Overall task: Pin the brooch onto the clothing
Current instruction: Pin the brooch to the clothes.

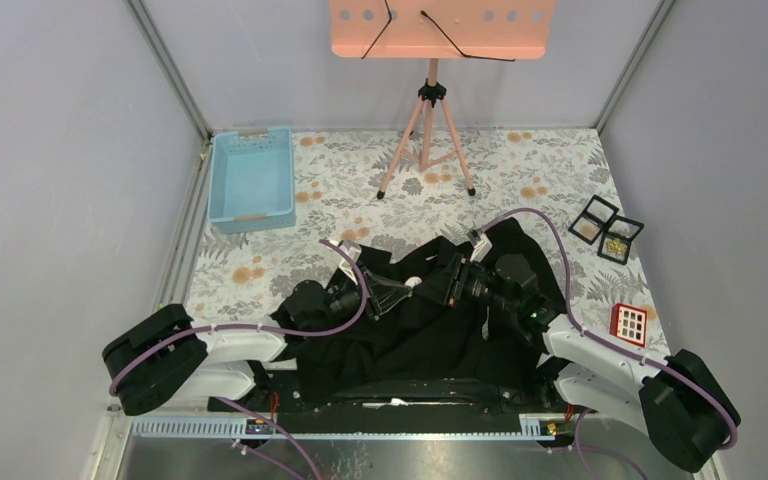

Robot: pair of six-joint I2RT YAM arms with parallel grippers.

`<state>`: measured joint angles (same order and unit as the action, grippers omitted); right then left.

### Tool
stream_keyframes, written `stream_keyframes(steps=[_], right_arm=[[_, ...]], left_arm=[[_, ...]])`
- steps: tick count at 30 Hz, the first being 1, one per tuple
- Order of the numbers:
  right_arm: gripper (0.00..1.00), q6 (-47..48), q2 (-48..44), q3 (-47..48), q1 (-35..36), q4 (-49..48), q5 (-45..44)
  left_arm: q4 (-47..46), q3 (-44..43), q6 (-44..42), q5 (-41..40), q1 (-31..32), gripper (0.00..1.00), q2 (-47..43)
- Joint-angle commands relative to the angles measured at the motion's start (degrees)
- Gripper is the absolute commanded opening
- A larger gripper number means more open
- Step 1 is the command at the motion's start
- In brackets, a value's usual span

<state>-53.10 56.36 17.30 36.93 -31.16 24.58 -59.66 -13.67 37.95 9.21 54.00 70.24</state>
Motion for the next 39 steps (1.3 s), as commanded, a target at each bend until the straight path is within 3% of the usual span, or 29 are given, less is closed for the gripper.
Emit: stream_keyframes(steps=[1, 13, 39], right_arm=[[0.36, 3.51, 0.08, 0.93, -1.09, -5.36, -1.49], [0.36, 4.63, -1.65, 1.69, -1.09, 2.31, -3.27], [0.34, -3.03, 4.10, 0.47, -1.12, -0.97, -4.99]], left_arm=[[-7.03, -2.35, 1.68, 7.79, 1.11, 0.00, -0.01], [-13.71, -1.18, 4.07, 7.99, 1.13, 0.00, 1.88], [-12.32, 1.31, 2.05, 7.45, 1.11, 0.00, -3.91]])
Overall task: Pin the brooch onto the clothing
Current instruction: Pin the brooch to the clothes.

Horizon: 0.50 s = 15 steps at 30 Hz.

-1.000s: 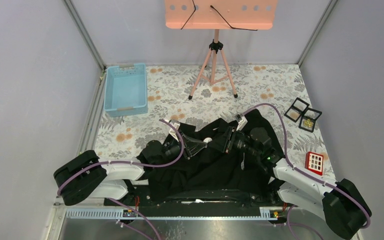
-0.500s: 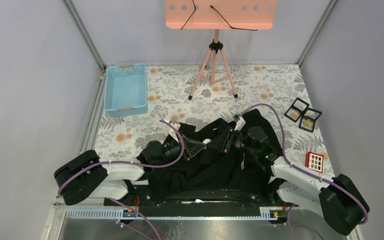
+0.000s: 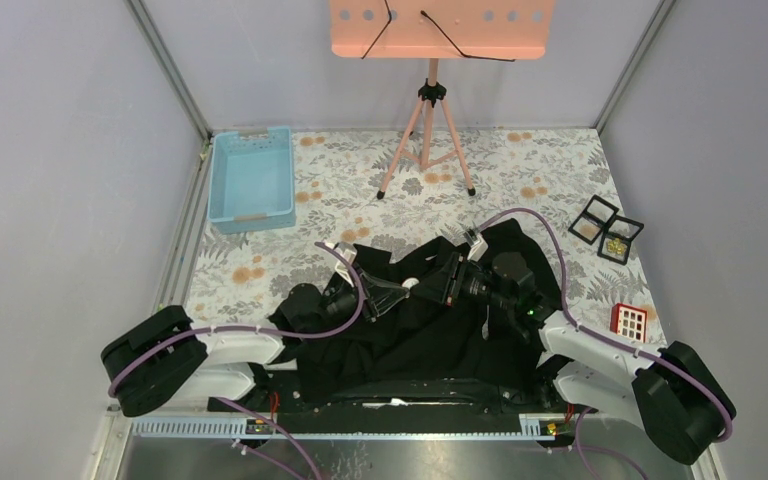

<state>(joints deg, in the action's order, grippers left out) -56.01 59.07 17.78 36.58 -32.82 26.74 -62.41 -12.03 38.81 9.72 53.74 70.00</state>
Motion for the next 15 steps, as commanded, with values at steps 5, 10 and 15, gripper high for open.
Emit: stream_keyframes(steps=[5, 10, 15], right_arm=[[0.34, -0.49, 1.57, -0.25, -0.77, 0.91, -7.56], [0.34, -0.53, 0.83, -0.51, -0.88, 1.09, -8.01], [0.34, 0.43, -0.79, -0.29, -0.81, 2.80, -8.45]], left_arm=[[-9.30, -0.16, 1.14, 7.01, 1.38, 0.00, -4.33], [-5.93, -0.18, 0.54, 4.11, 1.41, 0.00, -5.09], [-4.09, -0.18, 0.22, 2.11, 1.38, 0.00, -5.40]])
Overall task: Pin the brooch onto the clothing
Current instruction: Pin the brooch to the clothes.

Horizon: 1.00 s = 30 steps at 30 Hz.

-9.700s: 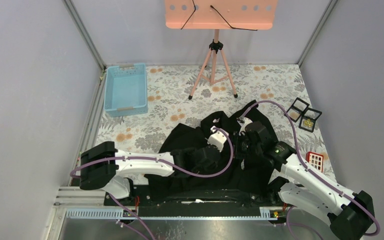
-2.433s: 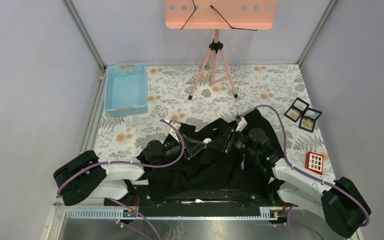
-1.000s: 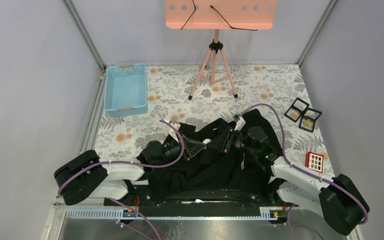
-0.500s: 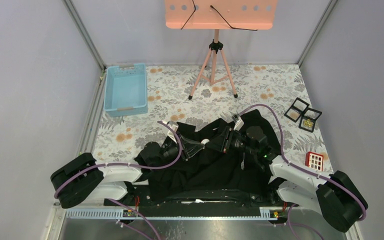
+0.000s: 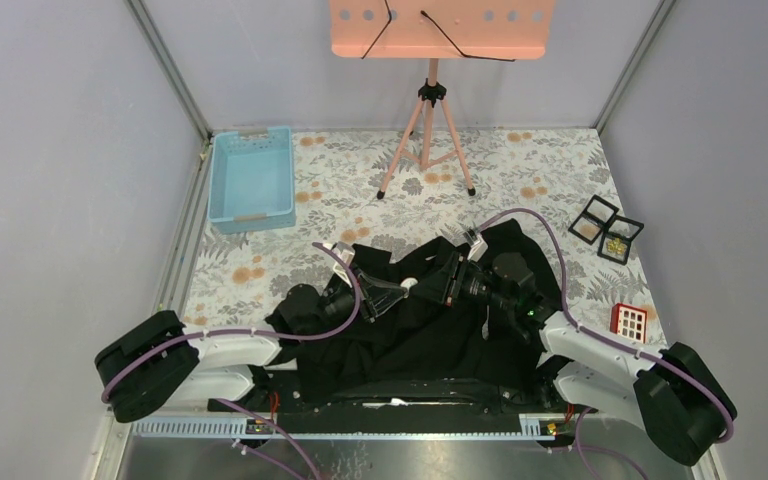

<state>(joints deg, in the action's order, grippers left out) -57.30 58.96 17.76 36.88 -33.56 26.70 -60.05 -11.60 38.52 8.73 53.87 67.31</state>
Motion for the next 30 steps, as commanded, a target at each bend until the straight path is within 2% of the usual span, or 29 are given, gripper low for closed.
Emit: stream_keyframes(steps=[1, 9, 12, 14, 15, 18, 20, 26, 28, 30], right_arm=[[0.34, 1.85, -0.85, -0.27, -1.13, 3.73, -8.49], [0.39, 3.99, -1.91, 1.09, -1.12, 4.94, -6.32], [0.51, 5.73, -3.68, 2.19, -1.15, 7.50, -5.75], [0.66, 7.30, -5.65, 2.99, -1.12, 11.00, -5.97], [0.71, 8.20, -6.87, 3.43, -1.17, 13.04, -6.25], [0.76, 11.69, -10.95, 5.52, -1.12, 21.49, -9.20], [0.80, 14.51, -13.94, 7.23, -1.39, 28.06, -12.44], [0.83, 24.76, -20.67, 14.34, -2.97, 45.64, -21.90], [0.84, 27.38, -21.66, 16.37, -3.04, 50.45, -25.55], [0.85, 29.57, -21.74, 18.22, -3.08, 54.17, -29.35]], left_arm=[[-6.14, -0.62, 0.58, 2.66, 1.24, 0.00, -2.66], [-0.05, -2.47, 0.12, -0.50, 1.25, 0.00, -2.38], [2.69, -3.71, -0.42, -1.06, 1.25, 0.00, -1.63], [5.62, -4.94, -1.06, -1.74, 1.29, 0.00, -1.15], [8.02, -6.19, -1.71, -2.08, 1.29, 0.00, -1.00], [15.35, -9.51, -4.64, -2.56, 1.29, 0.02, -0.71], [19.47, -11.65, -7.61, -2.12, 1.24, 0.15, -0.94], [33.60, -16.06, -16.16, -3.83, 1.25, 0.77, -5.42], [37.57, -17.02, -17.96, -5.92, 1.30, 0.92, -8.45], [42.85, -19.05, -19.27, -10.05, 1.09, 0.98, -10.27]])
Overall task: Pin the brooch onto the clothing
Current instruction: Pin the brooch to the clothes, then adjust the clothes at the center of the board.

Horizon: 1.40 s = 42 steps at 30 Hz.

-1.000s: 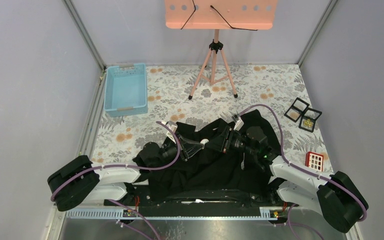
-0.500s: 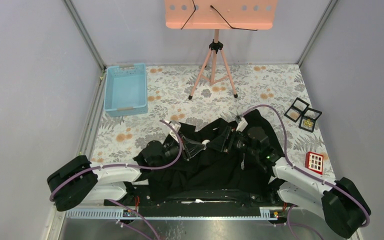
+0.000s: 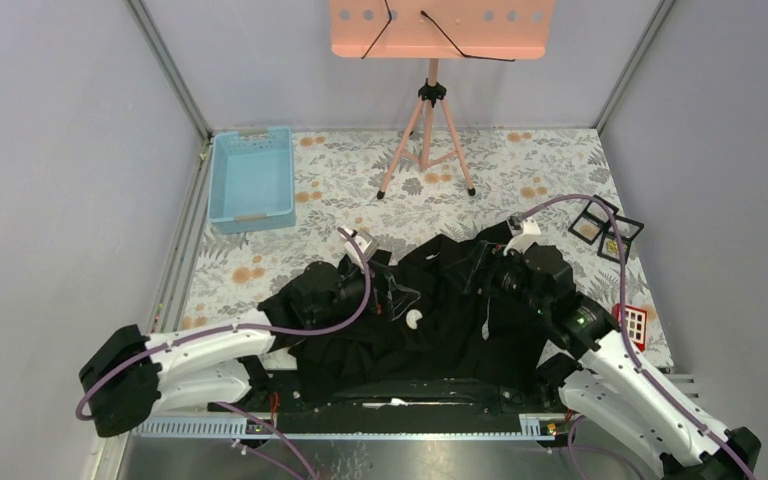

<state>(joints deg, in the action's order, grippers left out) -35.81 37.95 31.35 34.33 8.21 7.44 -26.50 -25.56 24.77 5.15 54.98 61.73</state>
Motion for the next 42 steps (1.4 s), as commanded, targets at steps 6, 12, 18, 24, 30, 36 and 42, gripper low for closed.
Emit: stream_keyframes(steps=[6, 12, 18, 24, 30, 36, 42], right_arm=[[0.85, 11.78, 1.95, 7.72, -0.55, 17.84, -17.02], [0.87, 13.81, 8.62, 9.61, -3.12, 20.31, -22.17], [0.87, 15.61, 9.23, 10.09, -8.07, 20.96, -20.05], [0.87, 15.99, 9.06, 9.26, -10.42, 21.12, -19.60], [0.88, 15.94, 9.50, 9.03, -18.89, 22.41, -17.54], [0.92, 17.88, 11.35, 10.97, -28.39, 24.40, -18.15], [0.94, 16.73, 18.30, 14.25, -33.85, 21.45, -21.13]], left_arm=[[27.90, -14.01, -3.55, -13.53, -5.95, 0.99, 1.78], [30.24, -20.61, -1.91, -6.76, -8.44, 0.99, 14.08], [26.85, -23.85, -2.03, -2.56, -8.64, 0.99, 22.55], [24.63, -25.34, -3.80, -1.10, -8.82, 0.89, 28.33], [24.37, -25.96, -5.77, -2.37, -9.12, 0.00, 28.95], [24.26, -29.37, -9.04, -4.62, -14.16, 0.00, 25.33], [23.98, -35.78, -10.52, -4.19, -21.41, 0.00, 29.17]])
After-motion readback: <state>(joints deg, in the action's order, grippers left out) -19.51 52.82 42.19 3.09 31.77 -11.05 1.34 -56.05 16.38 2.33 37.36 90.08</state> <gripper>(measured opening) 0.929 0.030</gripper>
